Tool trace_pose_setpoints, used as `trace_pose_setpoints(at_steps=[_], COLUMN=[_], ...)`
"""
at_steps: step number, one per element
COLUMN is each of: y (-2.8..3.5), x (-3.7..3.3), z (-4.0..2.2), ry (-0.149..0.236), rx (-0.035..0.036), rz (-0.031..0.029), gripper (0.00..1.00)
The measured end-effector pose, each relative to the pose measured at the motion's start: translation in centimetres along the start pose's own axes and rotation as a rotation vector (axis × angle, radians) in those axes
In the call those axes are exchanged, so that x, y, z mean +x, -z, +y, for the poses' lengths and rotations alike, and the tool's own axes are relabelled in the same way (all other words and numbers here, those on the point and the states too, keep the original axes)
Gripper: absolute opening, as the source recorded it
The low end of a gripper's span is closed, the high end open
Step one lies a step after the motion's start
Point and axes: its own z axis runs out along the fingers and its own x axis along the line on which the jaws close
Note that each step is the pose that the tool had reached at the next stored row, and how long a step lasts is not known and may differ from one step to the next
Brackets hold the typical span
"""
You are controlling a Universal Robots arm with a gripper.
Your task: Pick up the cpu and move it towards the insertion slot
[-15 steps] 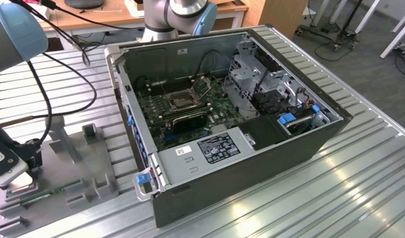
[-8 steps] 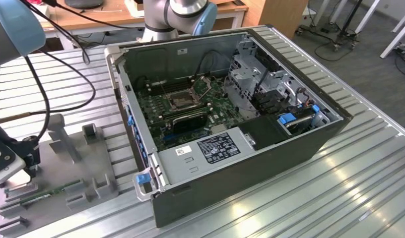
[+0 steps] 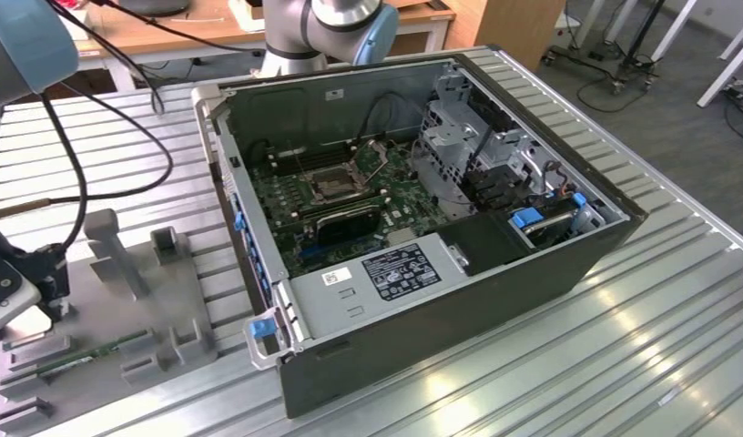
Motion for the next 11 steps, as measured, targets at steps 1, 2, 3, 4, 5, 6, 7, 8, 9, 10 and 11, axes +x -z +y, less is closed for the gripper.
trace_pose_setpoints(at_steps=[1,2,3,4,5,6,7,8,9,10,11], y=[0.14,0.29,0.43,0.59,0.75,0.90,1.02,1.09,1.11,1.11,1.10], x=[0.00,0.00,0.00,0.00,0.00,0.00,0.00,0.00,0.00,-0.01,0.00], z=[0.01,0.01,0.02,0.02,0.03,0.04,0.04,0.04,0.05,0.05,0.05], ry=[0.000,0.000,0.000,0.000,0.000,0.000,0.000,0.000,0.000,0.000,0.000], rx=[0.0000,0.0000,0.0000,0.0001,0.0001,0.0000,0.0001,0.0001,-0.0001,-0.0002,-0.0002], rz=[0.0000,0.0000,0.0000,0.0001,0.0001,0.0000,0.0001,0.0001,-0.0002,-0.0003,-0.0004], gripper=[0.55,0.55,0.55,0.55,0.55,0.55,0.55,0.55,0.55,0.55,0.55])
